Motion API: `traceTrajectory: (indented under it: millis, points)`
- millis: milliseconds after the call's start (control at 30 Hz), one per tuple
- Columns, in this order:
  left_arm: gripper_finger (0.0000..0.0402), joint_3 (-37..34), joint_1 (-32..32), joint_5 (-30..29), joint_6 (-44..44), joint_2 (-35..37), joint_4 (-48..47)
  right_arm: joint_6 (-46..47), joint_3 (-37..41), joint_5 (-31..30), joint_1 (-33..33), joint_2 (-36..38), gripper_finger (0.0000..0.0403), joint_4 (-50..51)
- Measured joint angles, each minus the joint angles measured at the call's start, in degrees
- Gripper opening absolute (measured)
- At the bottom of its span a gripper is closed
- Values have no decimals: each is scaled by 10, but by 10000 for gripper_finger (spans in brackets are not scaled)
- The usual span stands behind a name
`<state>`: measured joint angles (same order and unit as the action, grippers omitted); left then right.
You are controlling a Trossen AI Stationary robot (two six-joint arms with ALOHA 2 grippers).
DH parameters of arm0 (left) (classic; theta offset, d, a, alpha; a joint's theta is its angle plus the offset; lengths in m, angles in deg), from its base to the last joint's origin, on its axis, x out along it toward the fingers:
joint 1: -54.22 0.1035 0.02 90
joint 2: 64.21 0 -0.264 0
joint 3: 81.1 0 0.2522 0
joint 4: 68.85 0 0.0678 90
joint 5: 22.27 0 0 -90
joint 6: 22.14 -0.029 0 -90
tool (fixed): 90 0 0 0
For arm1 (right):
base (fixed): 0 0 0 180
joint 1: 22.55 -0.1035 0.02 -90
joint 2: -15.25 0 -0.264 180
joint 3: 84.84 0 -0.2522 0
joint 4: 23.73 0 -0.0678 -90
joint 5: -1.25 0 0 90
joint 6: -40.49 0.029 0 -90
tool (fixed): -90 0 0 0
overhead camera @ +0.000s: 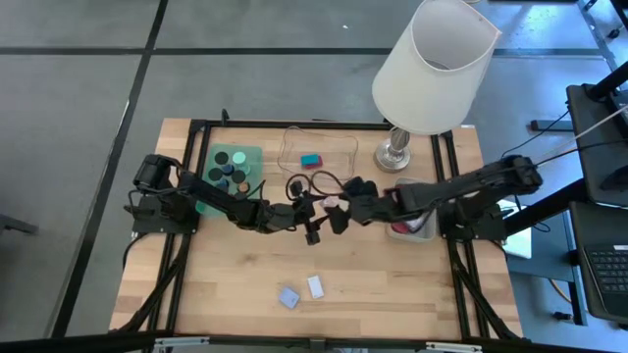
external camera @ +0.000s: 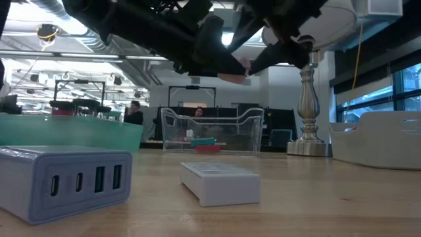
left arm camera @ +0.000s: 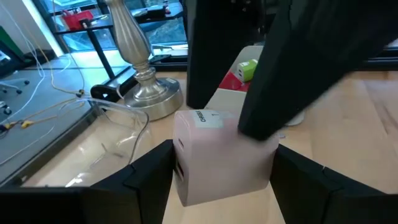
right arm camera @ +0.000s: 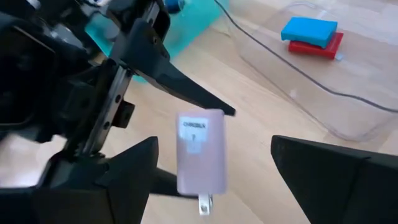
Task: Pick & Place Office items
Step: Put the light pink charger adapter into the gray bin
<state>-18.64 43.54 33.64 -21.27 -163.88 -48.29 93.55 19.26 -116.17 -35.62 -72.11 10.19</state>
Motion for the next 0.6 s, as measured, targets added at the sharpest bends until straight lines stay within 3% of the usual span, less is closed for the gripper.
traceTrajectory:
  millis: [433,600]
  points:
    - [228,0,0,-3,-1,0,-7,-59,-84,0,5,-72,316,67]
    - [228,0,0,-5,-1,0,-8,-58,-84,-8,5,-72,292,74]
